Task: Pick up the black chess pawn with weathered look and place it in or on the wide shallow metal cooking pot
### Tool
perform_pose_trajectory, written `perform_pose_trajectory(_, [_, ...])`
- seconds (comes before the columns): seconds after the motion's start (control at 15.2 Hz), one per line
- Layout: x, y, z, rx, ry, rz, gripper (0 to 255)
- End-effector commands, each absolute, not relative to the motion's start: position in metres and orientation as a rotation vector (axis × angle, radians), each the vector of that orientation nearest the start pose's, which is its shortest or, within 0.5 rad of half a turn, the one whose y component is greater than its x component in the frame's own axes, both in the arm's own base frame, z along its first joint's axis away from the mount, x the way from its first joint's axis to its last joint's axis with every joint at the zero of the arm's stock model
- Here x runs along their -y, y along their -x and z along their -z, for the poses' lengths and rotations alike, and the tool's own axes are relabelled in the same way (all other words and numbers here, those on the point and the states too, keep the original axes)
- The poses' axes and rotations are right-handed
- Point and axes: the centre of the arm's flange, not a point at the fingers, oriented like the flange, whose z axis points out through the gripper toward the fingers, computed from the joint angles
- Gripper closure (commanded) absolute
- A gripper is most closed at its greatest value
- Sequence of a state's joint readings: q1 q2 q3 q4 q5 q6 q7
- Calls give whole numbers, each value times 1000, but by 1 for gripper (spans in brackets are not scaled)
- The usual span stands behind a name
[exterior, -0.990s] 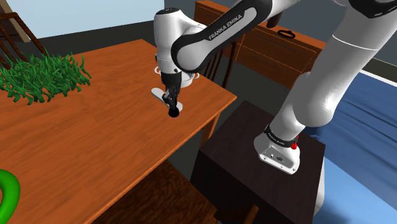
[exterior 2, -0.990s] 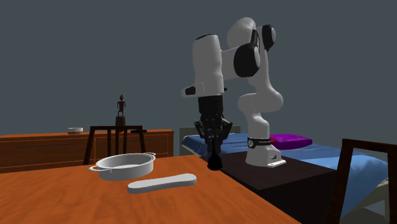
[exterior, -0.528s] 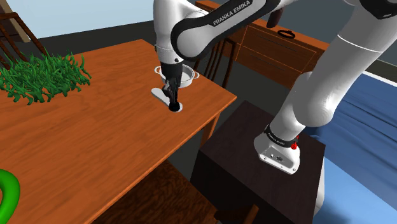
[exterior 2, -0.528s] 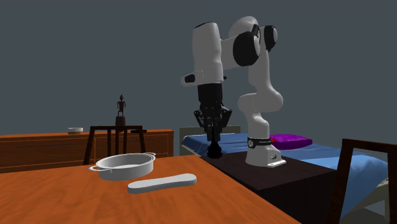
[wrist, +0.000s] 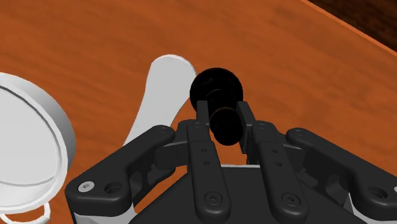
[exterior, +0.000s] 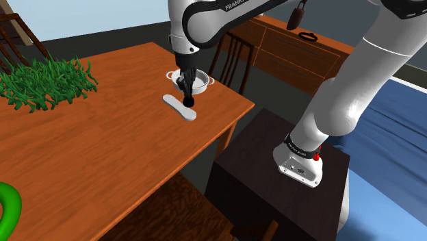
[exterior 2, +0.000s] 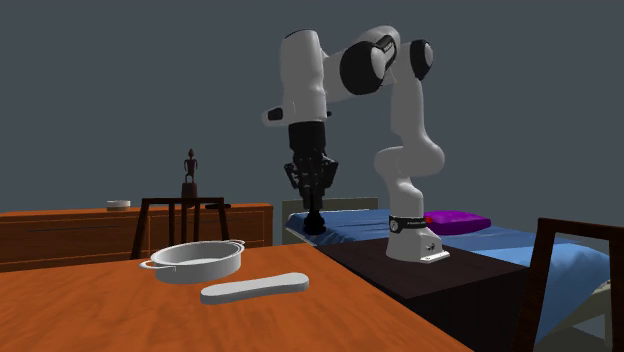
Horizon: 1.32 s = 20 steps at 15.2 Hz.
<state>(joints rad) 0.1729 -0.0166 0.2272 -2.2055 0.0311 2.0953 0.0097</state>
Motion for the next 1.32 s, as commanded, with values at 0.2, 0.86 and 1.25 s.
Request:
perform_pose_trajectory(0.2, [-154,-518,-381,584,3081,-151,255])
perform_pose_trajectory(0.86, [-54,-604,-387,584,3081,-151,255])
perform_pose_trajectory(1.25, [6,-655,-390,584,3081,-151,255])
